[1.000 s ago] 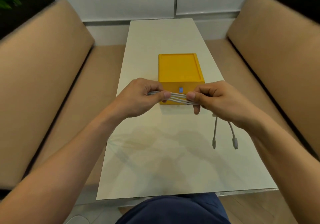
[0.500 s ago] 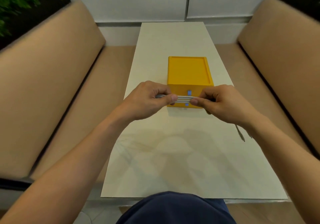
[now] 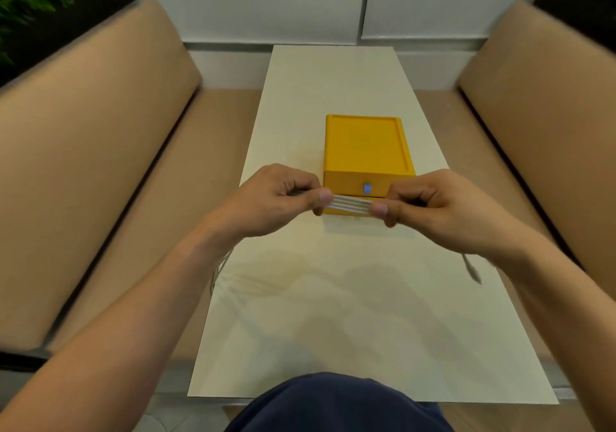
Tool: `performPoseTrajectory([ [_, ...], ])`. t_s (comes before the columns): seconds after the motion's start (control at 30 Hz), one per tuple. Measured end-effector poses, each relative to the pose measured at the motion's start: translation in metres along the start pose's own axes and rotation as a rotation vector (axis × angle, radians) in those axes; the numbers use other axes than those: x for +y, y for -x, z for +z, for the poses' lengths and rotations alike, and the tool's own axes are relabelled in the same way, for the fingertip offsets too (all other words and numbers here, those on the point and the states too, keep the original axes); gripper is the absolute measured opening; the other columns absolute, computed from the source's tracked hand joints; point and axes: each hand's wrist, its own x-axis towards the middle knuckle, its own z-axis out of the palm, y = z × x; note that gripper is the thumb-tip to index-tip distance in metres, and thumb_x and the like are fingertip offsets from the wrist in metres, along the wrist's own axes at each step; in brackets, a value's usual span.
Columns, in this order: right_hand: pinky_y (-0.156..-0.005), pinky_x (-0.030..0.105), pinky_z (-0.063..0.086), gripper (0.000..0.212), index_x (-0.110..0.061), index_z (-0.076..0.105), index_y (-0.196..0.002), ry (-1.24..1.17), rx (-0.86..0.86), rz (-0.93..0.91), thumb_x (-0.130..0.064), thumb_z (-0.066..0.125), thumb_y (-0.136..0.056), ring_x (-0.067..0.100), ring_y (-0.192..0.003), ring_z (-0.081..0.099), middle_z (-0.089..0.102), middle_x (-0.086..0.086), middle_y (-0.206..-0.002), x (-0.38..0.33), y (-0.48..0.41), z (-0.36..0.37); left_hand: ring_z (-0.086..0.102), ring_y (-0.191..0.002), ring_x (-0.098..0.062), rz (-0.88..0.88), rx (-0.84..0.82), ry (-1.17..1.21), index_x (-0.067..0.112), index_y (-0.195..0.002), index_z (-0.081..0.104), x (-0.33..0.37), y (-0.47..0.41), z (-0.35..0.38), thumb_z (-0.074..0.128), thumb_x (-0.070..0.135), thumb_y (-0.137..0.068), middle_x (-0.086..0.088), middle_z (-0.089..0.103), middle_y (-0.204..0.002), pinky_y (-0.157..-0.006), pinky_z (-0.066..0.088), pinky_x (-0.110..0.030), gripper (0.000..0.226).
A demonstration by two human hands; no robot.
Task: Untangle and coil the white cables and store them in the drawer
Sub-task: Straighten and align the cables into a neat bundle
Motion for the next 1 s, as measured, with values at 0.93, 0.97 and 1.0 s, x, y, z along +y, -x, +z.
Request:
performPoseTrajectory([
  [0.93, -0.057, 0.019, 0.038, 0.021, -0.022, 0.072, -0.089, -0.109, -0.104, 0.159, -0.036, 0.062, -0.101, 0.005, -0.053, 0.044, 0.076, -0.011, -0.077, 0.005, 0.007, 0.001, 0.035, -0.048, -0.006, -0.056, -0.174, -0.016, 0.017, -0.087, 0.074, 0.017, 0.000, -0.003, 0.056, 0.028, -0.105, 0.013, 0.041, -0.050, -0.049, 0.027, -0.017, 0.027],
  [0.97, -0.054, 0.020, 0.037, 0.020, -0.023, 0.070, -0.087, -0.062, -0.062, 0.149, -0.037, 0.063, -0.100, 0.006, -0.051, 0.043, 0.075, -0.014, -0.075, 0.002, 0.006, 0.003, 0.033, -0.050, -0.007, -0.056, -0.160, -0.008, 0.020, -0.091, 0.074, 0.016, 0.001, -0.002, 0.057, 0.031, -0.105, 0.013, 0.041, -0.053, -0.050, 0.027, -0.020, 0.025],
  [1.0, -0.053, 0.021, 0.036, 0.019, -0.024, 0.069, -0.086, -0.040, -0.028, 0.140, -0.037, 0.065, -0.100, 0.006, -0.051, 0.043, 0.074, -0.015, -0.073, 0.000, 0.006, 0.004, 0.034, -0.052, -0.009, -0.055, -0.146, 0.003, 0.023, -0.093, 0.074, 0.015, 0.001, -0.001, 0.058, 0.035, -0.104, 0.012, 0.043, -0.056, -0.051, 0.028, -0.023, 0.022],
])
